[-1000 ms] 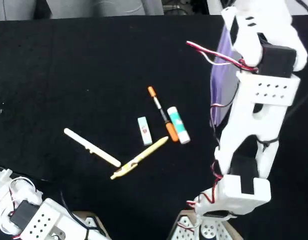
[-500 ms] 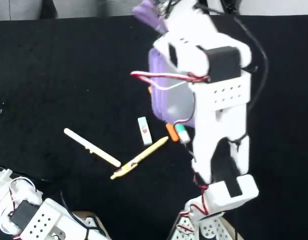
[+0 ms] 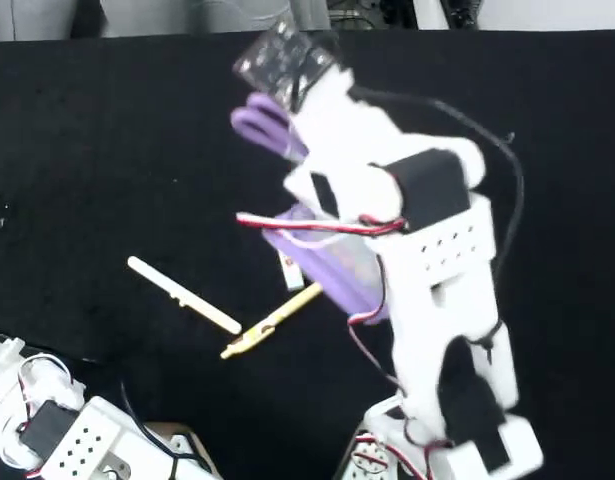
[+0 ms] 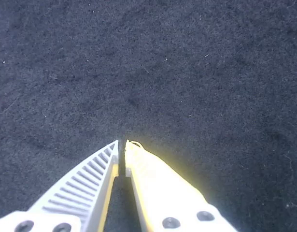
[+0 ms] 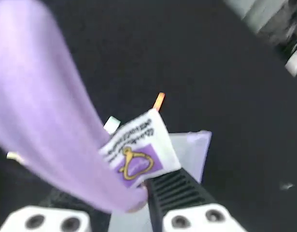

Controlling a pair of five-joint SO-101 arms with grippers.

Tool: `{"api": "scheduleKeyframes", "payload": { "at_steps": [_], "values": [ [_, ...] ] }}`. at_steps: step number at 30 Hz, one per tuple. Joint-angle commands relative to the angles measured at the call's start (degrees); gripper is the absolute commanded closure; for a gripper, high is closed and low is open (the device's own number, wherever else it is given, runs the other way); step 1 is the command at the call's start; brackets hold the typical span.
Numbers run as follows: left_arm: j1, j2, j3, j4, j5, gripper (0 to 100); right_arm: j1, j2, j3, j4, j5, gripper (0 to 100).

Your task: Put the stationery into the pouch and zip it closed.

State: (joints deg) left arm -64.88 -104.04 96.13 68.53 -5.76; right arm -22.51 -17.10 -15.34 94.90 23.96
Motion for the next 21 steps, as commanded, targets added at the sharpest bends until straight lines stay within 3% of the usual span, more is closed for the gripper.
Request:
{"api": "scheduleKeyframes", "payload": {
  "at_steps": [1, 11, 21],
  "values": [
    [-0.13, -0.26, 1.27, -1.14, -0.79, 97, -0.88, -11.47, 14.64, -5.71, 0.26, 98.8],
    [-0.13, -0.26, 1.27, -1.14, -0.79, 97, 0.35, -40.84, 48.84, -9.93, 6.24, 98.8],
    [-0.13, -0.26, 1.27, -1.14, -0.79, 97, 18.81, -49.45, 71.25, -21.45, 16.00, 98.8]
  ]
}}
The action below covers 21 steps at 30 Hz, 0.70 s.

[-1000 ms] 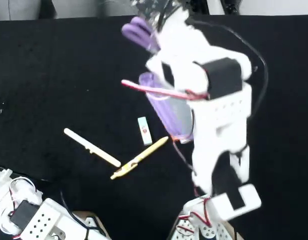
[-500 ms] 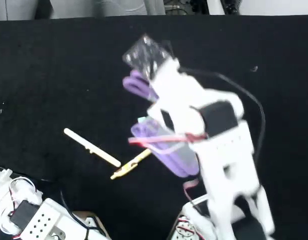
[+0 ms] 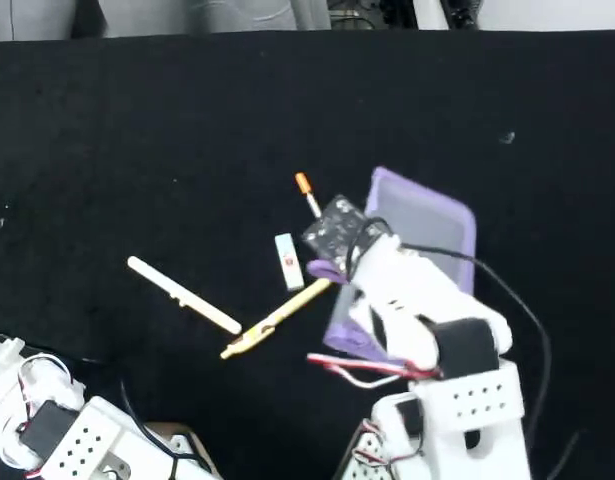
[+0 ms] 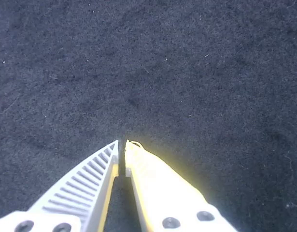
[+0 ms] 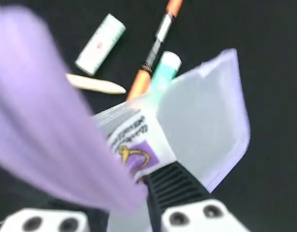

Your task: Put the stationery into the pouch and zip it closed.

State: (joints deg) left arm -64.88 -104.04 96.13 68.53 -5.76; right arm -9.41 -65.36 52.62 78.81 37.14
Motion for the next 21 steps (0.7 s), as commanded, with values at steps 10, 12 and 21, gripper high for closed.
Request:
{"api": "scheduleKeyframes", "payload": {
  "at_steps": [10, 12, 21],
  "values": [
    [-0.13, -0.26, 1.27, -1.14, -0.79, 97, 10.90, -1.10, 16.92, -18.73, 4.48, 98.7],
    [-0.13, -0.26, 1.27, -1.14, -0.79, 97, 10.99, -1.10, 17.89, -18.81, 4.75, 98.7],
    [-0.13, -0.26, 1.27, -1.14, -0.79, 97, 11.43, -1.45, 17.63, -16.79, 4.66, 77.9]
  ]
}}
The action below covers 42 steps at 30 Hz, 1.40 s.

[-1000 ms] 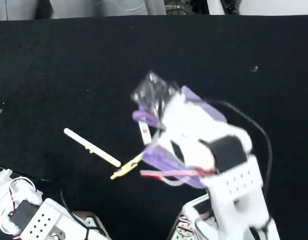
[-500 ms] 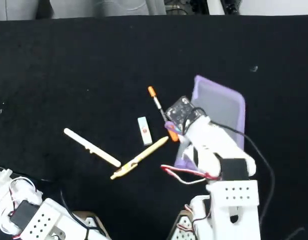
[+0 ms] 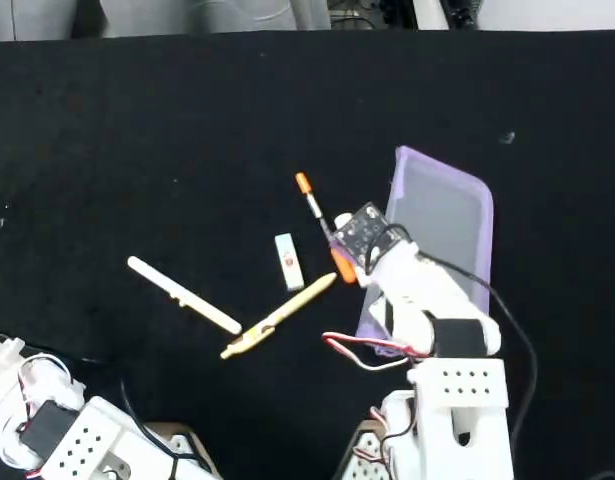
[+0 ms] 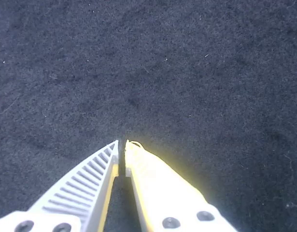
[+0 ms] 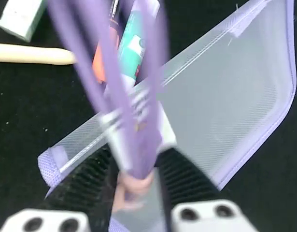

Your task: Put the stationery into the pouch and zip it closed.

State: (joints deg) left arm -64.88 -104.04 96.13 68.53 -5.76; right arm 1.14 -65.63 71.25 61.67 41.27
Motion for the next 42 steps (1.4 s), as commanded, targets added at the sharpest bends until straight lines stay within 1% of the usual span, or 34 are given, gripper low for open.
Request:
{"api": "scheduleKeyframes", "payload": {
  "at_steps": [1, 4, 8, 13, 14, 19, 23, 26, 29, 33, 36, 39, 42],
  "values": [
    [-0.13, -0.26, 1.27, -1.14, -0.79, 97, 0.79, -1.19, -1.36, 0.44, 0.53, 75.6],
    [-0.13, -0.26, 1.27, -1.14, -0.79, 97, 0.62, -1.19, -3.74, 1.58, 0.18, 73.7],
    [-0.13, -0.26, 1.27, -1.14, -0.79, 97, -0.35, -1.10, -9.27, 7.82, -0.18, 73.7],
    [-0.13, -0.26, 1.27, -1.14, -0.79, 97, -0.44, -0.84, -16.04, 14.95, -10.64, 73.7],
    [-0.13, -0.26, 1.27, -1.14, -0.79, 97, -0.35, -0.84, -16.57, 15.21, -11.69, 73.7],
    [-0.13, -0.26, 1.27, -1.14, -0.79, 97, -0.44, 0.84, -15.08, 15.03, -11.96, 73.7],
    [-0.13, -0.26, 1.27, -1.14, -0.79, 97, -1.58, 9.27, -15.43, 15.12, -13.10, 73.7],
    [-0.13, -0.26, 1.27, -1.14, -0.79, 97, -5.10, 16.75, -17.71, 15.47, -16.53, 73.7],
    [-0.13, -0.26, 1.27, -1.14, -0.79, 97, -10.73, 21.32, -19.82, 15.82, -18.73, 73.7],
    [-0.13, -0.26, 1.27, -1.14, -0.79, 97, -20.84, 21.58, -20.00, 17.05, -19.25, 73.7],
    [-0.13, -0.26, 1.27, -1.14, -0.79, 97, -26.55, 21.14, -19.82, 16.97, -19.25, 73.7],
    [-0.13, -0.26, 1.27, -1.14, -0.79, 97, -29.63, 21.58, -19.38, 16.53, -19.25, 73.7],
    [-0.13, -0.26, 1.27, -1.14, -0.79, 97, -29.54, 21.58, -17.19, 14.42, -19.25, 73.7]
  ]
}}
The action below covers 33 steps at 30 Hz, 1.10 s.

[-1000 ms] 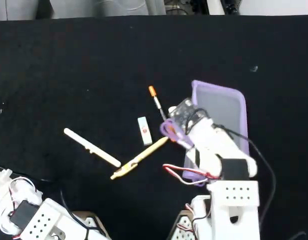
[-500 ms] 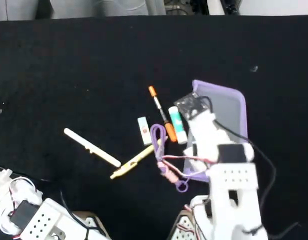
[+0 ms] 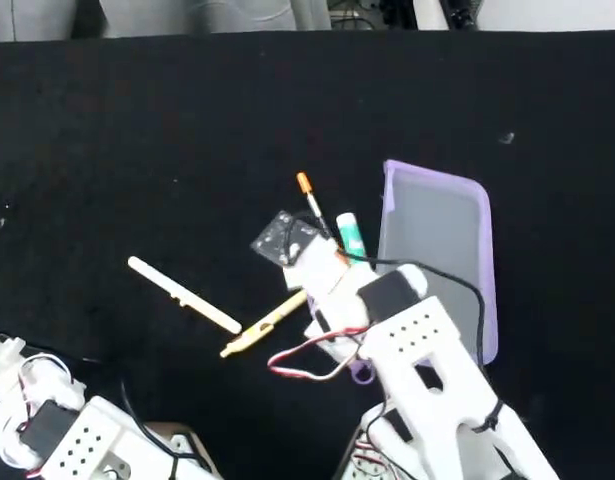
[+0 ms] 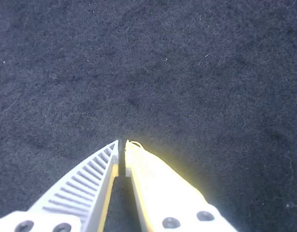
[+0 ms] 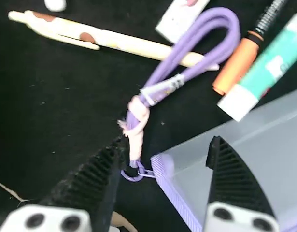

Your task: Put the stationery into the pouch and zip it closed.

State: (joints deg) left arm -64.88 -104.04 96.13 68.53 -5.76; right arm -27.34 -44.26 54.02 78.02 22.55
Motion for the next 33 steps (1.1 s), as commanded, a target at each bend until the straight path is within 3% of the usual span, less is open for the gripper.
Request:
{"api": "scheduleKeyframes", "payload": {
  "at_steps": [1, 33],
  "values": [
    [-0.13, -0.26, 1.27, -1.14, -0.79, 97, -1.05, 0.22, 0.75, -2.29, -0.53, 73.7],
    [-0.13, -0.26, 1.27, -1.14, -0.79, 97, -1.32, 0.40, 13.32, -13.19, 0.09, 73.7]
  ]
}}
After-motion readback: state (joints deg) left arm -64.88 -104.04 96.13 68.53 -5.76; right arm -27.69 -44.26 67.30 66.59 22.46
